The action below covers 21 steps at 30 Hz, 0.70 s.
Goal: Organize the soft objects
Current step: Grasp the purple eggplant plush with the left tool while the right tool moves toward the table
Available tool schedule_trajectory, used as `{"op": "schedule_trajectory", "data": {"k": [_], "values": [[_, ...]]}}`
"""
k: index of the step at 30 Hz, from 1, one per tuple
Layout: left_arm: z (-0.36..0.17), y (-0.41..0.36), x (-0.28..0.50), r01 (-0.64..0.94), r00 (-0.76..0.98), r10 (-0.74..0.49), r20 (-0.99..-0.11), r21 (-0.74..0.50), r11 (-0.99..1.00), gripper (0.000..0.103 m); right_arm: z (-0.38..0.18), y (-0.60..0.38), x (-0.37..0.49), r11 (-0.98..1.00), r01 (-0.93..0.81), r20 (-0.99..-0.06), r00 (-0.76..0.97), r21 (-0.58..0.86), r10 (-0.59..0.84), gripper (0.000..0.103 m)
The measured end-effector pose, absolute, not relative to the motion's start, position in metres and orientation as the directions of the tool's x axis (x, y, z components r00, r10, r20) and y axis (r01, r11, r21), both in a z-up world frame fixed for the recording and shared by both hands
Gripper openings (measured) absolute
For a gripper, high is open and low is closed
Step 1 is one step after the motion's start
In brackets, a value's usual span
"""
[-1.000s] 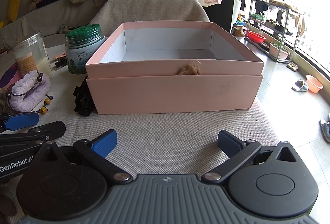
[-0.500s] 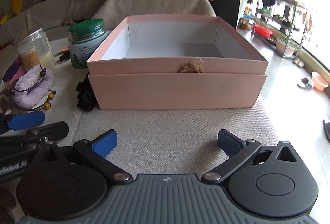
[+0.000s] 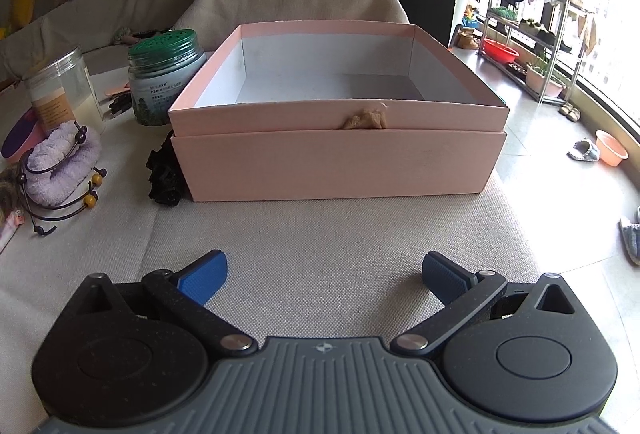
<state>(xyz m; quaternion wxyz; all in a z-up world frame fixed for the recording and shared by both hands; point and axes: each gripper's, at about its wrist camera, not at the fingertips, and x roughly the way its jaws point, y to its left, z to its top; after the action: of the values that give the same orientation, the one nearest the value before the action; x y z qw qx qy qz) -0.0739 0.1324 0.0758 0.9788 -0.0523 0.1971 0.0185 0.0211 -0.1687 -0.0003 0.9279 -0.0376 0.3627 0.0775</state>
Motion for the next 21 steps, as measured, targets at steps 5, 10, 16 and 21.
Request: {"op": "schedule_trajectory", "data": {"k": [5, 10, 16, 21], "values": [[0.073, 0.176, -0.03, -0.037, 0.9, 0.011, -0.436, -0.049, 0.998, 0.057, 0.004, -0.167, 0.017, 0.974, -0.225, -0.689, 0.707, -0.007, 0.159, 0.096], [0.058, 0.214, 0.028, -0.128, 0.824, 0.056, -0.564, -0.089, 0.988, 0.057, 0.03, -0.147, 0.003, 0.955, -0.293, -0.632, 0.748, -0.04, 0.203, 0.095], [0.037, 0.231, 0.062, -0.043, 0.776, -0.068, -0.626, -0.16, 0.986, 0.057, 0.065, -0.102, -0.008, 0.9, -0.425, -0.561, 0.771, -0.102, 0.301, 0.095], [0.031, 0.214, 0.049, 0.074, 0.79, -0.106, -0.604, -0.078, 0.994, 0.058, 0.063, -0.065, -0.014, 0.843, -0.511, -0.573, 0.747, -0.169, 0.338, 0.095]]}}
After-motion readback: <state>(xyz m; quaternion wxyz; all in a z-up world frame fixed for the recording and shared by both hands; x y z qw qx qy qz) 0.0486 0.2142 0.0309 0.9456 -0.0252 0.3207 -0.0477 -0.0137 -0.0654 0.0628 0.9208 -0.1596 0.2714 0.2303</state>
